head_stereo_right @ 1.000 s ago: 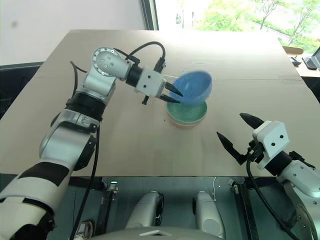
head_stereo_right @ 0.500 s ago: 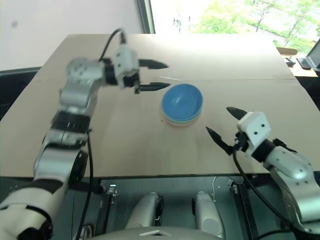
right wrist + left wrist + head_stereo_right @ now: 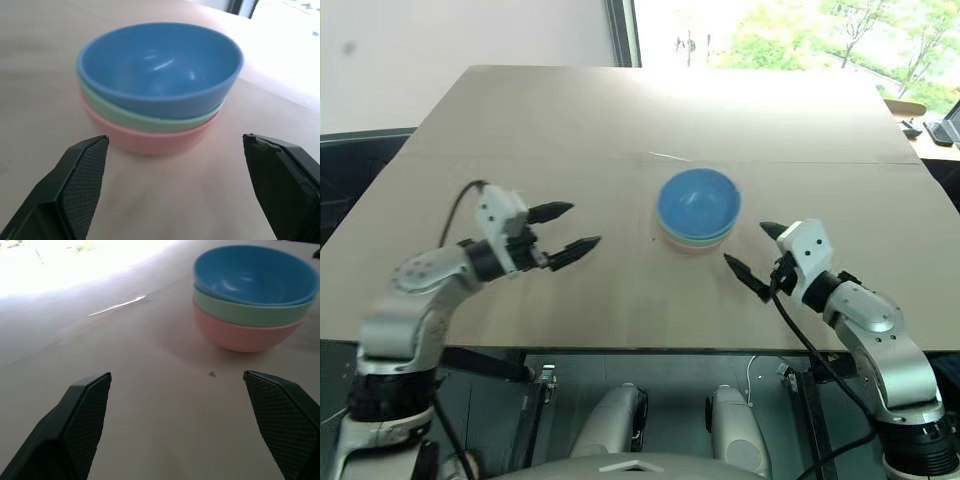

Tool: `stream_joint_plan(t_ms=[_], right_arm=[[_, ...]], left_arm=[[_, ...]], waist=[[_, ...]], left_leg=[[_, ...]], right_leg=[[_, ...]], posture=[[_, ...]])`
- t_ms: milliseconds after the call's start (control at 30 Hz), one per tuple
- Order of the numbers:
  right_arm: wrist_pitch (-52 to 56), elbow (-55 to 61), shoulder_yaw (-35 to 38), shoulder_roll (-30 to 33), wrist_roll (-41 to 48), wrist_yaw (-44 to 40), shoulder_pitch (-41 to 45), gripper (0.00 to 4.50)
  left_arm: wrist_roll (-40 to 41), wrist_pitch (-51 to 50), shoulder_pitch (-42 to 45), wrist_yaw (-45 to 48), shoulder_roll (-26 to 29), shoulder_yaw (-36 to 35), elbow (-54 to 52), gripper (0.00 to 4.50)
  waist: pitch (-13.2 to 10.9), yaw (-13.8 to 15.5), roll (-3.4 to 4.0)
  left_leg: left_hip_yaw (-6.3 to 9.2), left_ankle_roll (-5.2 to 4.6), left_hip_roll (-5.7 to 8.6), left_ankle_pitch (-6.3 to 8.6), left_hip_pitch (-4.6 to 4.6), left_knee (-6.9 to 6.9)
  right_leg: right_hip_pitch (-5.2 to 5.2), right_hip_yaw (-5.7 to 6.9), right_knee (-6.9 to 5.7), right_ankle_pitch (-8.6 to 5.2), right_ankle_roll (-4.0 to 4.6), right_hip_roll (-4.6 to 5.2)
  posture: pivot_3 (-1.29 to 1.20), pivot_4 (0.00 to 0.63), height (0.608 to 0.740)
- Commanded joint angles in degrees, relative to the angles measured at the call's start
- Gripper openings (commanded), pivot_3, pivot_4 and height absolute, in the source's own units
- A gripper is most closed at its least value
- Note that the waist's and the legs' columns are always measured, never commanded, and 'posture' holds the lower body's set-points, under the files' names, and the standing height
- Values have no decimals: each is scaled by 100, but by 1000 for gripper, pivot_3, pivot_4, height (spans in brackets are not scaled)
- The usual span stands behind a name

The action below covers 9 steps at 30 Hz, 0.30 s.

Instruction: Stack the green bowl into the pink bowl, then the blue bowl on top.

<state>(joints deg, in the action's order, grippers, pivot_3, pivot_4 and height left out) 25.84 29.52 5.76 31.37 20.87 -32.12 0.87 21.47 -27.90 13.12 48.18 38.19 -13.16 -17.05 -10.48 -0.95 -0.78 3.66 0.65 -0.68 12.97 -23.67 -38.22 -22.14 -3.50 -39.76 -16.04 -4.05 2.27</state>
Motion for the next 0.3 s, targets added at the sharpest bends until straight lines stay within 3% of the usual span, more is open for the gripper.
stream_joint_plan(t_ms=[33,300], right_arm=[[24,444,288,123,193,-73,-204,4500],[-27,768,858,171,392,-42,-877,4500]], left_arm=[[88,118,-62,-25,132,-163,-68,4479],[23,131,56,-215,16,190,141,4479]], waist=[[1,18,0],[2,15,-1]], left_leg=[[-1,0,1,0,3,0],[-3,0,0,1,-1,6]], right_leg=[[6,-1,4,0,0,0],[9,-1,23,0,0,3]], posture=[[0,150,740],[0,150,740]])
